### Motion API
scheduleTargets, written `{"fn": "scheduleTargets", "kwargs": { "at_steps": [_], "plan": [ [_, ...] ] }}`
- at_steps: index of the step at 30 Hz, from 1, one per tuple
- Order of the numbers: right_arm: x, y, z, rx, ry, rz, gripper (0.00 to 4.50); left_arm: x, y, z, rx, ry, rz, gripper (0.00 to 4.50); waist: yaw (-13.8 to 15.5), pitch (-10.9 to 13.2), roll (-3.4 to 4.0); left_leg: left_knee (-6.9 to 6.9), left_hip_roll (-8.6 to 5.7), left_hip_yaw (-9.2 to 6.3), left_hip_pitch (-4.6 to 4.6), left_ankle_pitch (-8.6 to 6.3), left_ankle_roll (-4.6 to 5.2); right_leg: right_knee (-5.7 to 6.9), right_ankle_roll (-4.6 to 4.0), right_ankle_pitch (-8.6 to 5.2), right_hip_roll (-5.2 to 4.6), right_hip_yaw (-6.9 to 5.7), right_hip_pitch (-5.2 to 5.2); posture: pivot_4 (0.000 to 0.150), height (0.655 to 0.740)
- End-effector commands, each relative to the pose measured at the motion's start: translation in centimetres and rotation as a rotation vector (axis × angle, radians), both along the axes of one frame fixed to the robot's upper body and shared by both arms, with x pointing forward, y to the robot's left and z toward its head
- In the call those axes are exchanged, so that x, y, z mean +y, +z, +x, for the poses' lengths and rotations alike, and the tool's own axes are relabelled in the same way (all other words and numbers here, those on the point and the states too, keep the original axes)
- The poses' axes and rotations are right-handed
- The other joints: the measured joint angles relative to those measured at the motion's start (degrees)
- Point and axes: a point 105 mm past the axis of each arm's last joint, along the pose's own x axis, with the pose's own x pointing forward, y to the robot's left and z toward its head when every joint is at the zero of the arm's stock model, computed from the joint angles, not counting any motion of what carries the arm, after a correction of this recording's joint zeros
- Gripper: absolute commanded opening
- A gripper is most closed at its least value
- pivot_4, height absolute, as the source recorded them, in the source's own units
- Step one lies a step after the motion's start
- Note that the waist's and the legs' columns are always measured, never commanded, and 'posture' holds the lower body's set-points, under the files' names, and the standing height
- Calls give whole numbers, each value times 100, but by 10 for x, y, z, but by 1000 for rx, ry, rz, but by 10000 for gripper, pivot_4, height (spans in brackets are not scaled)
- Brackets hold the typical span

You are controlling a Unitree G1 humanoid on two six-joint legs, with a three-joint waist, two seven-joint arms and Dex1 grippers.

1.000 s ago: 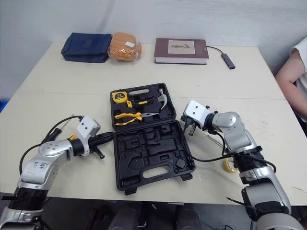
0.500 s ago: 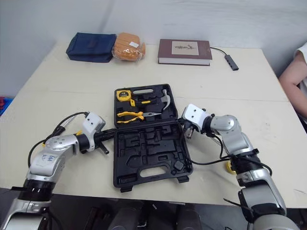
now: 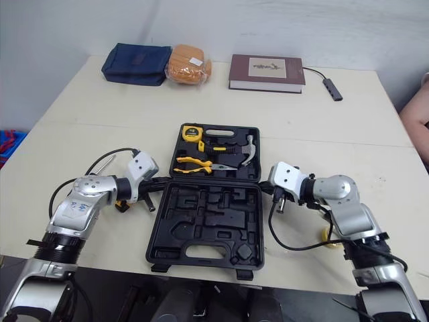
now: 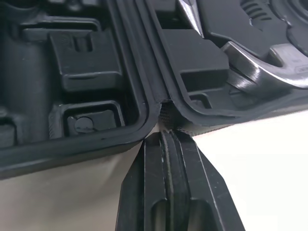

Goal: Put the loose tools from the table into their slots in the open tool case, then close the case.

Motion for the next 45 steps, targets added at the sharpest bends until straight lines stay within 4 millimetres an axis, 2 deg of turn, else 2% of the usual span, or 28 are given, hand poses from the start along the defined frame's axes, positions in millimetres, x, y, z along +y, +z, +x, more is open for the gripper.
{"fn": "scheduleTargets", "kwargs": {
  "at_steps": [1, 6, 10, 15, 19, 23, 26, 29, 32, 33, 36, 38, 39, 40, 42, 43, 44, 45],
  "plan": [
    [15, 17, -14, -41, 74, 46, 0, -34, -12, -15, 46, -167, -19, 345, 11, 0, 0, 0, 0, 0, 0, -1, 1, -1, 0, 0, 0, 0, 0, 1500, 7400],
    [3, 8, -18, -34, -5, 42, 0, -29, -22, -21, 63, -151, -19, 345, 19, 0, 0, 0, 0, 3, 0, -9, 4, -9, 3, 1, 0, 1, 3, 1500, 7400],
    [-1, 7, -17, -33, -20, 35, 0, -26, -22, -19, 58, -122, -30, 345, 20, 0, 0, 4, 0, 5, 2, -11, 6, -12, 8, 4, 0, 4, 7, 1500, 7400],
    [-5, 8, -17, -35, -23, 31, 0, -22, -14, -19, 31, -120, -43, 345, 20, 0, 0, 2, 0, 4, 1, -12, 7, -13, 8, 4, -1, 3, 7, 1500, 7400],
    [-15, 13, -18, -43, -19, -6, 0, -7, 1, -22, -30, -157, 9, 345, 14, 0, 0, 2, 0, 4, -2, -13, 9, -17, 9, 5, -1, 2, 5, 1500, 7400],
    [-40, 30, -28, -71, -26, -15, 0, 30, 25, -33, -60, -149, 45, 345, -42, 4, 4, -3, 7, 5, -9, -17, 5, -27, 9, 5, 8, 2, -2, 1500, 7400],
    [-54, 37, -38, -85, -31, -9, 0, 46, 37, -42, -77, -139, 28, 345, -75, 5, 4, -9, 15, 5, -12, -19, 2, -44, 9, 4, 16, -2, -2, 1500, 7400],
    [-90, 50, -53, -144, -98, 3, 0, 92, 55, -50, -147, -27, 15, 345, -137, 5, 5, -8, 16, 4, -13, -21, 5, -48, 9, 5, 16, -5, 2, 1500, 7400],
    [-120, 58, -65, -183, -191, 19, 0, 127, 68, -59, -201, 82, -26, 345, -148, 8, 8, -10, 17, 7, -6, -29, 7, -54, 9, 4, 14, -5, 8, 1500, 7400],
    [-132, 60, -71, -193, -242, 33, 3169, 145, 72, -64, -214, 153, -44, 106, -154, 8, 8, -10, 17, 9, -7, -29, 8, -54, 9, 5, 14, -5, 7, 1500, 7400],
    [-166, 62, -91, -217, -367, 30, 14502, 200, 80, -82, -251, 378, -74, 8932, -164, 8, 8, -10, 23, 12, 0, -46, 7, -72, 9, 4, 4, 2, 7, 1500, 7400],
    [-183, 62, -102, -244, -431, 4, 25205, 229, 79, -97, -253, 481, -75, 18501, -169, 8, 9, -13, 29, 14, 3, -54, 2, -79, 9, 4, 2, 5, 6, 1500, 7400],
    [-198, 63, -107, -283, -492, -13, 29921, 252, 79, -108, -263, 570, -77, 22760, -169, 9, 10, -13, 31, 16, 3, -71, -23, -79, 8, 4, 0, 7, 4, 1500, 7400],
    [-208, 64, -111, -309, -532, -24, 35384, 266, 79, -115, -271, 629, -79, 27921, -169, 9, 10, -13, 31, 18, 5, -75, -27, -79, 8, 4, -2, 9, 3, 1500, 7400],
    [-222, 62, -118, -327, -577, -43, 44928, 286, 80, -125, -278, 715, -95, 36932, -169, 9, 10, -12, 33, 22, 6, -78, -26, -78, 7, 4, -6, 12, 0, 1500, 7400],
    [-233, 57, -124, -323, -623, -58, 45000, 302, 75, -137, -266, 788, -75, 41852, -171, 9, 10, -12, 35, 22, 8, -80, -26, -79, 7, 4, -9, 15, 1, 1500, 7400],
    [-244, 50, -133, -305, -668, -77, 45000, 317, 69, -150, -251, 855, -46, 44582, -172, 9, 9, -12, 36, 22, 11, -82, -27, -79, 7, 4, -12, 18, 2, 1500, 7400],
    [-251, 45, -139, -293, -697, -90, 45000, 326, 65, -160, -241, 896, -23, 44582, -173, 9, 10, -12, 39, 23, 11, -88, -22, -81, 3, 6, -13, 18, 0, 1500, 7400]
  ]
}}
